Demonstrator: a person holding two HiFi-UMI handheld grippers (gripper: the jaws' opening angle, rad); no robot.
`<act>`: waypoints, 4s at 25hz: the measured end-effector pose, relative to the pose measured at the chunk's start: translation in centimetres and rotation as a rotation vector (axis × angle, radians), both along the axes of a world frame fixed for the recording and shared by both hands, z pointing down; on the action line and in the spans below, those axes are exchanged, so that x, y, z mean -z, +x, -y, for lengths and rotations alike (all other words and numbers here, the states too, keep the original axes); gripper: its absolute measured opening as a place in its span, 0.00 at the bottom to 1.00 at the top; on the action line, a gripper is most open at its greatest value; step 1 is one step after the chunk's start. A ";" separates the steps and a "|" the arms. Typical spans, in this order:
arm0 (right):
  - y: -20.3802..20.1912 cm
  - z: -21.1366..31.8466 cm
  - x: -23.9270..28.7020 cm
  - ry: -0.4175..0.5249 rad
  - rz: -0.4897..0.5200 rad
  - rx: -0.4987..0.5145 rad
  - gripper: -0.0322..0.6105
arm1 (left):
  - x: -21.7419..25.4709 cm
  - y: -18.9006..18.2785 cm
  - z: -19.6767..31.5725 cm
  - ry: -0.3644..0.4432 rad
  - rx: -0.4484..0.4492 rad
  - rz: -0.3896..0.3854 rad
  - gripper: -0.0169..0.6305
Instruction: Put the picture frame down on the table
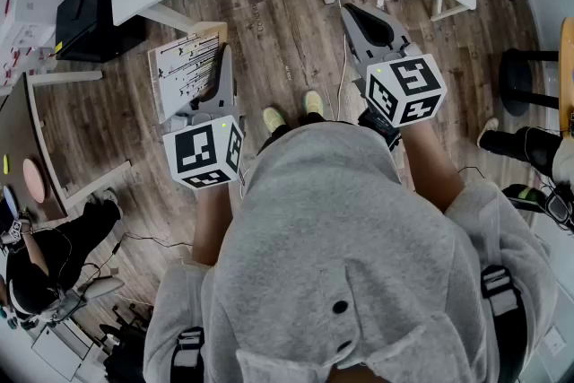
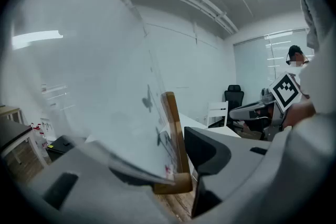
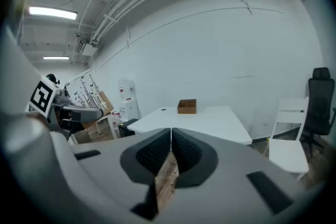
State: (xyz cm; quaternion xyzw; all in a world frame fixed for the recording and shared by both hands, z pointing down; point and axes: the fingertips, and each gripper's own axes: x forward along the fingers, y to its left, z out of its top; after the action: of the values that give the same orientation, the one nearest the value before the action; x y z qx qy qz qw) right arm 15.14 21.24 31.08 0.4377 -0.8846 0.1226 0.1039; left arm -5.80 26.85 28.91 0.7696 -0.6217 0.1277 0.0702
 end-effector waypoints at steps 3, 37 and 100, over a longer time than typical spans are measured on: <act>1.4 0.7 -0.1 0.002 0.005 0.000 0.09 | -0.3 1.6 0.4 -0.010 -0.001 -0.002 0.33; 5.7 3.7 -1.3 -0.015 0.135 0.064 0.09 | 0.8 6.9 2.6 0.000 0.064 0.098 0.32; -18.4 21.1 -1.3 -0.061 -0.048 0.027 0.09 | -1.6 -16.4 23.3 -0.024 -0.056 -0.099 0.32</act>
State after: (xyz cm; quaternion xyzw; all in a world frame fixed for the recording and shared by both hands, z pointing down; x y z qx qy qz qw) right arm -3.25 0.13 32.40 0.4251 -0.8836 0.1377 0.1401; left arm -22.15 3.58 30.49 0.7911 -0.5942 0.0987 0.1066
